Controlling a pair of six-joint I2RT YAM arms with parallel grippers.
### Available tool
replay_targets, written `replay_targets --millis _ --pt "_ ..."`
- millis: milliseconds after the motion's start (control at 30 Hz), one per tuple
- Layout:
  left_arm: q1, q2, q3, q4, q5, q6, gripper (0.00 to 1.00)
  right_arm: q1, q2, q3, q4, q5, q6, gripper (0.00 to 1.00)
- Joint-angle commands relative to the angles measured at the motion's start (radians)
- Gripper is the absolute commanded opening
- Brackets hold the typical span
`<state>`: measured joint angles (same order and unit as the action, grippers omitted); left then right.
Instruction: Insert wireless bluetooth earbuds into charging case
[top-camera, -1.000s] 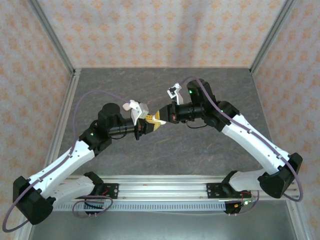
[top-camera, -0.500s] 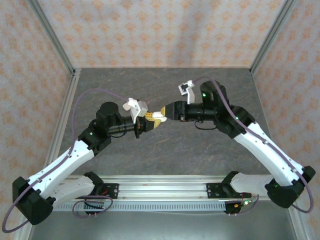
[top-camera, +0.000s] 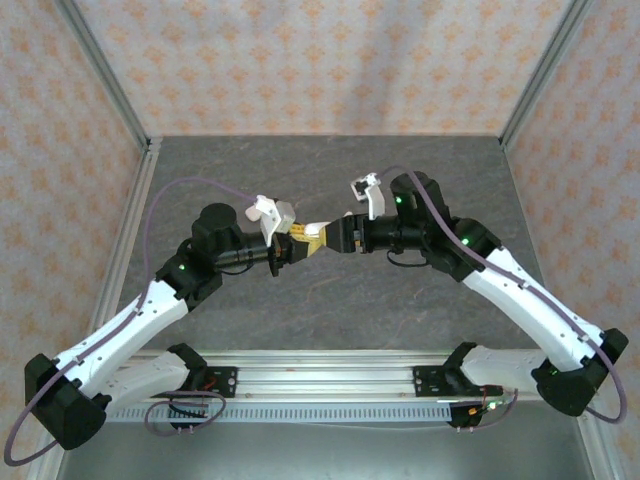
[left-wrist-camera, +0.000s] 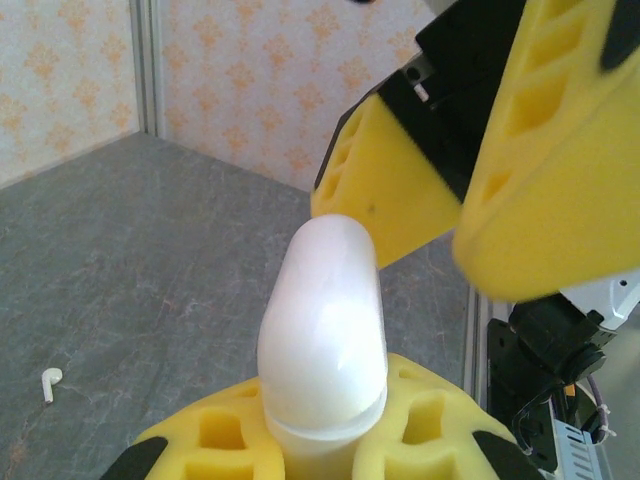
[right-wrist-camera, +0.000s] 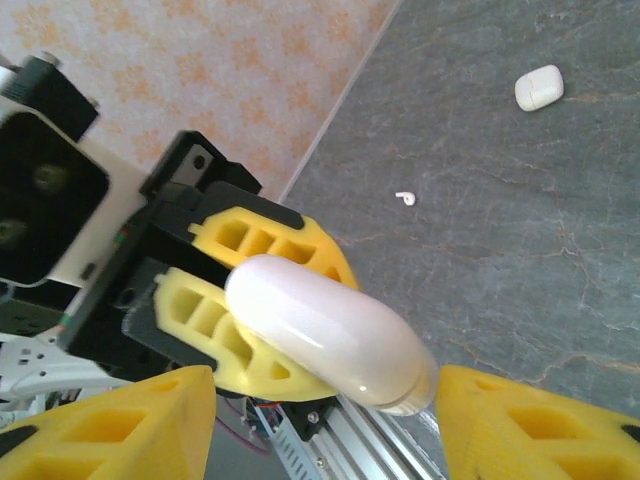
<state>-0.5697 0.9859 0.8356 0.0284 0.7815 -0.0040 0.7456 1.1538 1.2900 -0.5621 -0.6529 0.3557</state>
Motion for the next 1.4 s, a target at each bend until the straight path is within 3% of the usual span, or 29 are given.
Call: replay_targets --millis 0,367,800,1000,1167,1367 --pt "-0.001 -0.024 0.04 0.038 0.024 -0.016 0.0 0.006 0.009 0.002 -0.005 0.019 -0.052 0.61" --pt "-0.002 -0.041 0.034 0.022 0.032 -0.013 0.0 -0.018 0.081 0.081 -0.037 0.128 -0.074 0.61" --pt "-0.002 -0.069 0.007 0.01 0.017 -0.005 0.0 -0.038 0.121 0.142 -0.038 0.146 -0.033 0.61" --pt "-0.002 -0.078 -0.004 -0.015 -0.031 0.025 0.0 -0.038 0.052 0.143 -0.087 0.144 0.037 0.6" --pt "-0.002 -0.081 -0.022 -0.005 -0.057 0.057 0.0 -0.028 -0.014 0.13 -0.138 0.165 0.078 0.52" --pt "-0.001 -0.081 -0.037 -0.016 -0.062 0.11 0.0 0.09 0.024 0.174 -0.226 0.224 -0.005 0.44"
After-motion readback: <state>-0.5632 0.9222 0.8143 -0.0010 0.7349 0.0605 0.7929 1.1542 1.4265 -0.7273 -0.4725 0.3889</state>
